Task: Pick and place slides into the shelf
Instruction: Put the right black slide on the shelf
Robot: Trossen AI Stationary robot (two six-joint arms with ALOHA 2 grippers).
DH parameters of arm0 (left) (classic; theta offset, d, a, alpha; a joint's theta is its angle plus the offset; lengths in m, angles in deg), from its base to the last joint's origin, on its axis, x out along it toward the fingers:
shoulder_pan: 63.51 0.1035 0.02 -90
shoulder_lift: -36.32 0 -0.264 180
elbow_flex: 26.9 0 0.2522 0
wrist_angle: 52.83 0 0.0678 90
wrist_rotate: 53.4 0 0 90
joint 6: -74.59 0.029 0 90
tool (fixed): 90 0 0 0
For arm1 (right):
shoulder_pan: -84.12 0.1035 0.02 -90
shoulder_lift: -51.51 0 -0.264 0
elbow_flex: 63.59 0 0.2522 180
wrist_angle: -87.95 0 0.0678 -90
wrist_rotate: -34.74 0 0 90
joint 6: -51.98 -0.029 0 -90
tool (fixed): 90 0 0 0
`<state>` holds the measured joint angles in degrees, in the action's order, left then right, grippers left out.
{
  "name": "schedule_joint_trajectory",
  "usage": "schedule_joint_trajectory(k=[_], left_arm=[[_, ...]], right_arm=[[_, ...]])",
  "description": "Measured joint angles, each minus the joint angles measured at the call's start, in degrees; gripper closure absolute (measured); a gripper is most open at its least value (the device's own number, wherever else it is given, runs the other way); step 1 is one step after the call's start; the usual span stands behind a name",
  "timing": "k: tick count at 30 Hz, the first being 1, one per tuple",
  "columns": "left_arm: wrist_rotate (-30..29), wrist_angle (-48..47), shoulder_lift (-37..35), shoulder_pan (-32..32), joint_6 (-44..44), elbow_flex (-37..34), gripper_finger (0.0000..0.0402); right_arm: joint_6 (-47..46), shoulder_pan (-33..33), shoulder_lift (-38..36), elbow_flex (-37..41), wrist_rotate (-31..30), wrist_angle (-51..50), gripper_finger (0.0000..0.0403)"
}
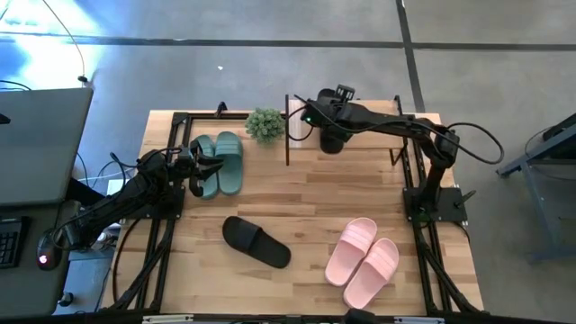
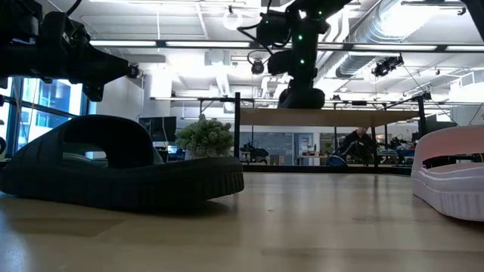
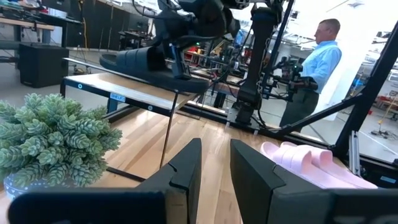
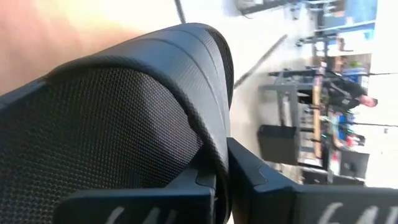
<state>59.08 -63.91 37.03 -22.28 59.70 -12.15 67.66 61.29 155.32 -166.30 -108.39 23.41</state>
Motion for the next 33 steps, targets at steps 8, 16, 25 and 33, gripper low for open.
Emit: schedule_joint_trajectory(k=[8, 16, 25, 33], left_arm=[[-0.02, 0.0, 0.02, -0.02, 0.0, -0.01, 0.033], [-0.02, 0.0, 0.0, -0.01, 0.0, -0.01, 0.033], [-0.02, 0.0, 0.02, -0.02, 0.0, 0.0, 0.033], [-0.04, 0.0, 0.01, -0.02, 0.0, -0.02, 0.033]], right_arm=[[0.31, -0.02, -0.13, -0.02, 3.64, -0.58, 0.0387], [0.42, -0.02, -0.15, -0.06, 5.73, -1.08, 0.0333], [0.85, 0.0, -0.15, -0.07, 6.36, -1.51, 0.0285], [0.87, 0.08, -1.3, -0.2, 9.12, -2.98, 0.0278]])
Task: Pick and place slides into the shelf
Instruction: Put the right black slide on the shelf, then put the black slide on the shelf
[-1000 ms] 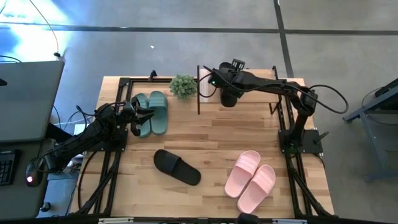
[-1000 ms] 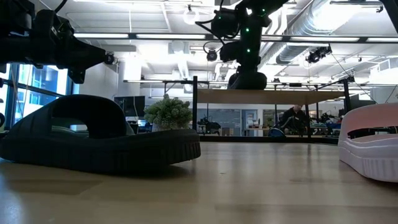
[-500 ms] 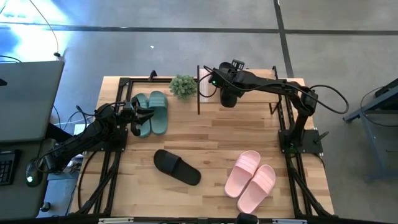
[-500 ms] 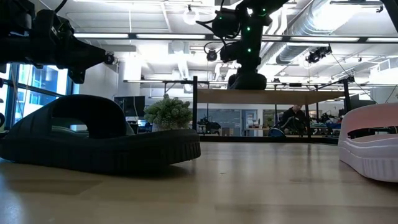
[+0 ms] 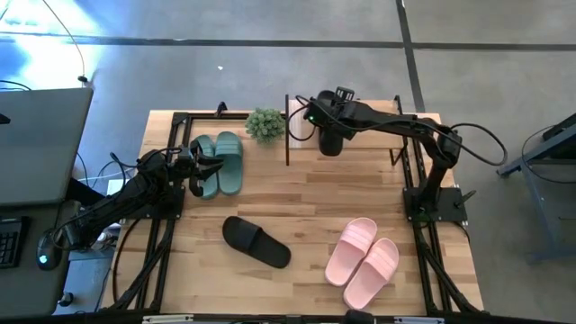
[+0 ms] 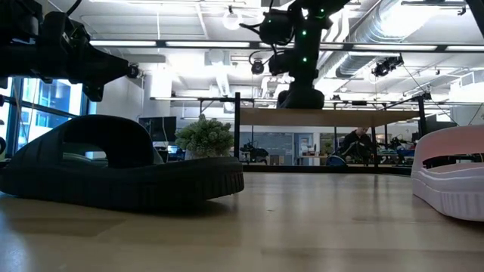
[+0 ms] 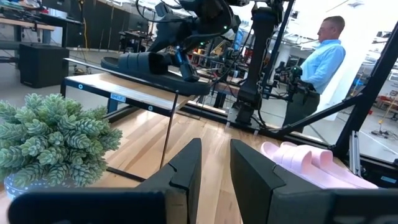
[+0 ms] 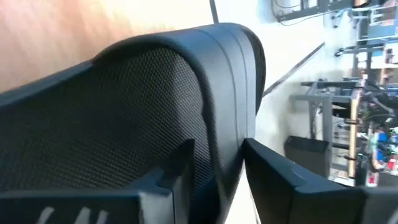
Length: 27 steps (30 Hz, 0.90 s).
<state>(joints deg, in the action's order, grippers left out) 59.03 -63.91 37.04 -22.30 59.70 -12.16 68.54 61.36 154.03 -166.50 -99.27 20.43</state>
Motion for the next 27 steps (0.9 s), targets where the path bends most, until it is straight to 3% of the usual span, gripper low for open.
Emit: schedule_joint_trajectory(k=[8, 18, 24, 27], left_arm=[[-0.06, 0.02, -0.01, 0.02, 0.0, 0.01, 0.033], [0.53, 2.85, 0.01, 0.02, -4.43, 0.0, 0.033], [12.96, 21.76, 0.01, -0.02, -14.25, 0.34, 0.033], [16.02, 26.39, -0.01, -0.06, -17.57, 3.23, 0.033]], right_arm=[[-1.8, 1.14, -5.35, 0.02, 8.15, -1.45, 0.0278], [-8.37, 8.66, -14.63, 0.02, 7.05, -8.52, 0.0279], [-14.81, 16.72, -21.03, 0.02, 6.46, -8.62, 0.0279], [-17.39, 21.55, -22.93, 0.02, 2.27, -8.85, 0.0279]])
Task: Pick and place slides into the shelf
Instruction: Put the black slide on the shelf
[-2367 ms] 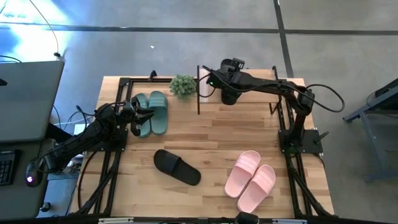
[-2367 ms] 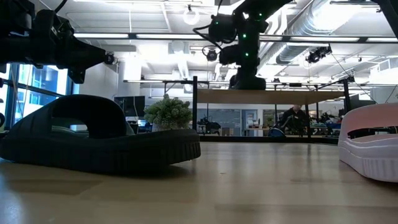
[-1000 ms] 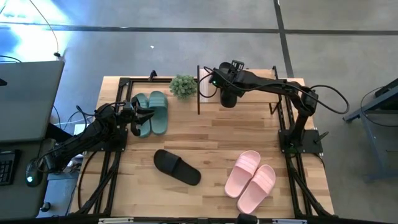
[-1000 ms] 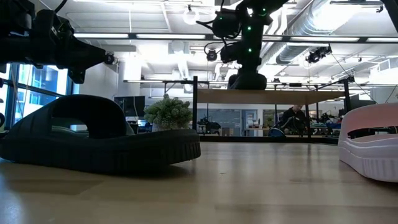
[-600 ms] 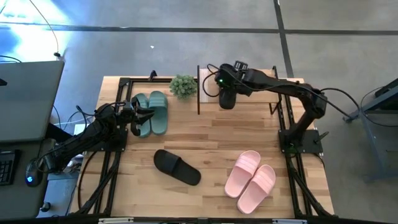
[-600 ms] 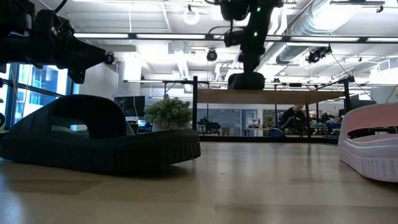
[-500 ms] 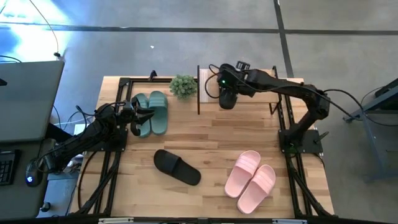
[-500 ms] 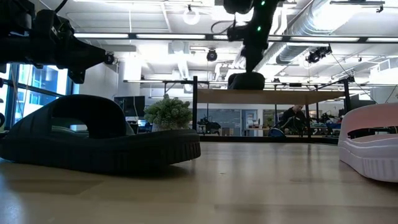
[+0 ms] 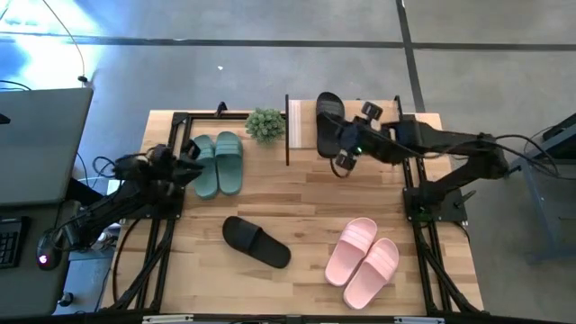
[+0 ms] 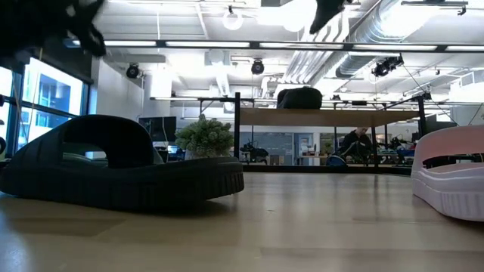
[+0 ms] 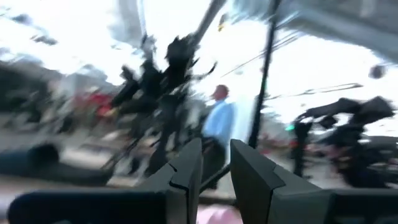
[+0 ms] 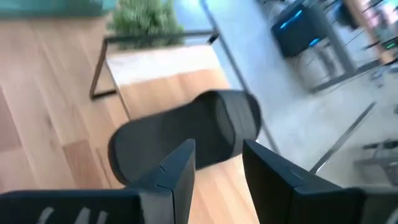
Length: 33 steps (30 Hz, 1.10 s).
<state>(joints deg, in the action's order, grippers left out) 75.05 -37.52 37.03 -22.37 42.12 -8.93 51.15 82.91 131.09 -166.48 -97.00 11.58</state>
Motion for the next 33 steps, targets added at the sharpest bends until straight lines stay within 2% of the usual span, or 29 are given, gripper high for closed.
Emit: schedule_joint_trajectory(k=[4, 6, 12, 16, 22, 26, 29, 31, 33], left_arm=[[0.24, -0.03, 0.04, -1.89, -1.09, 6.3, 0.033], [0.26, 0.09, 0.18, -3.77, -1.23, 10.04, 0.033], [1.02, -3.07, 4.28, -9.56, 0.23, 19.82, 0.033], [0.55, -5.58, 12.23, -12.33, 2.38, 23.72, 0.033], [1.07, -7.41, 30.6, -19.16, 2.53, 31.46, 0.033], [3.7, -21.21, 42.75, -24.8, 2.66, 40.15, 0.033], [3.2, -38.65, 50.9, -29.43, 5.21, 47.97, 0.033], [-2.14, -52.69, 55.61, -32.99, 8.15, 53.62, 0.033], [-12.43, -66.27, 60.13, -36.83, 8.9, 59.29, 0.033]], right_arm=[[-2.1, 6.13, -0.9, 0.0, -7.4, -0.92, 0.0279], [-3.49, 8.39, -0.93, 0.0, -9.26, -1.58, 0.0279], [-11.43, 12.23, -0.93, 0.0, -8.64, -5.7, 0.0279], [-15.14, 14.62, -0.93, 0.0, -8.25, -7.4, 0.0279], [-18.82, 19.02, -0.93, 0.0, -8.85, -7.83, 0.0279], [-23.07, 22.57, -1.19, 2.65, -11.85, -7.91, 0.0279], [-27.39, 25.42, -2.18, 9.25, -13.84, -7.75, 0.0279], [-30.64, 26.7, -2.94, 13.04, -14.33, -7.51, 0.0279], [-33.76, 27.53, -3.23, 15.55, -13.72, -7.55, 0.0279]])
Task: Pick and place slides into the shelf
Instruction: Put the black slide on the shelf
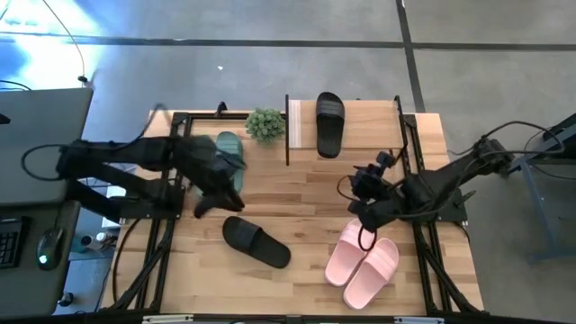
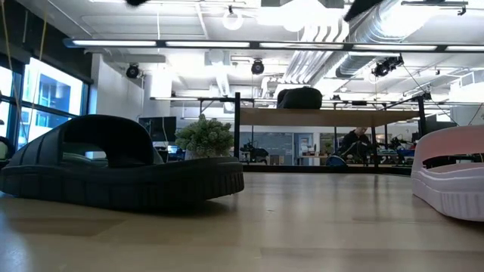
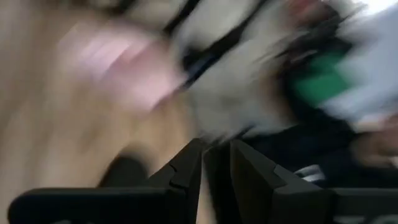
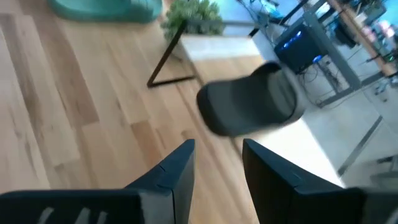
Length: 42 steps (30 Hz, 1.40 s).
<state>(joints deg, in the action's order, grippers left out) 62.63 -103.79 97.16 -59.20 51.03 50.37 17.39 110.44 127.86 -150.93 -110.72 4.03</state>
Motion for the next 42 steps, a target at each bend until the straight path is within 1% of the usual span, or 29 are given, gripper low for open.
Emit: schedule_joint_trajectory(k=[2, 4, 6, 10, 12, 14, 18, 21, 24, 26, 29, 33, 37, 39, 42], left_arm=[[-11.47, -10.09, 4.49, -4.81, -1.72, 5.52, 0.033], [-21.64, -18.35, 8.61, -9.63, -4.93, 10.32, 0.033], [-29.05, -22.9, 12.44, -14.68, -7.93, 14.64, 0.033], [-41.88, -28.47, 18.95, -23.38, -13.23, 20.96, 0.033], [-46.51, -31.58, 22.27, -26.49, -16.4, 23.22, 0.033], [-49.61, -34.48, 25.38, -28.75, -19.56, 24.99, 0.033], [-52.54, -39.93, 31.61, -31.46, -24.33, 26.56, 0.033], [-52.68, -40.86, 35.35, -32.28, -24.86, 26.58, 0.033], [-52.67, -40.77, 38.15, -32.6, -24.86, 26.6, 0.033], [-52.64, -40.79, 39.43, -32.61, -24.88, 26.6, 0.033], [-52.75, -40.66, 40.65, -32.59, -24.88, 26.6, 0.033], [-54.92, -40.49, 40.74, -32.59, -24.77, 26.58, 0.033], [-55.48, -40.38, 40.74, -32.59, -25.34, 26.39, 0.033], [-55.85, -39.71, 40.75, -32.57, -26.0, 26.3, 0.033], [-56.62, -36.06, 41.51, -32.46, -24.77, 25.03, 0.033]], right_arm=[[-2.54, 0.2, -0.01, 1.8, 0.65, -0.2, 0.0279], [-4.47, 0.68, 0.03, 3.13, 0.69, -0.03, 0.0279], [-5.78, 0.83, 0.05, 4.24, 0.71, 0.36, 0.0279], [-7.27, 1.14, 0.1, 5.11, 1.13, -0.09, 0.0279], [-7.34, 1.14, 0.08, 5.13, 1.09, -0.21, 0.0279], [-6.2, 1.13, 0.09, 5.11, 0.96, -0.53, 0.0279], [-3.46, 1.97, 0.07, 5.13, -1.3, -1.64, 0.0279], [-3.95, 3.6, -1.31, 5.13, -2.83, -2.76, 0.0279], [-3.92, 5.94, -3.75, 5.13, -2.23, -2.91, 0.0283], [-3.51, 7.43, -5.9, 5.12, 0.18, -2.92, 0.0292], [-3.96, 9.75, -9.68, 5.13, 3.54, -2.92, 0.0317], [-4.15, 12.57, -15.67, 5.13, 3.36, -2.87, 0.0347], [-4.15, 13.77, -21.36, 5.19, 3.17, -2.44, 0.0367], [-4.0, 13.76, -24.56, 7.33, 3.45, -0.89, 0.0373], [-3.95, 13.73, -30.69, 14.12, 4.85, 2.81, 0.0379]])
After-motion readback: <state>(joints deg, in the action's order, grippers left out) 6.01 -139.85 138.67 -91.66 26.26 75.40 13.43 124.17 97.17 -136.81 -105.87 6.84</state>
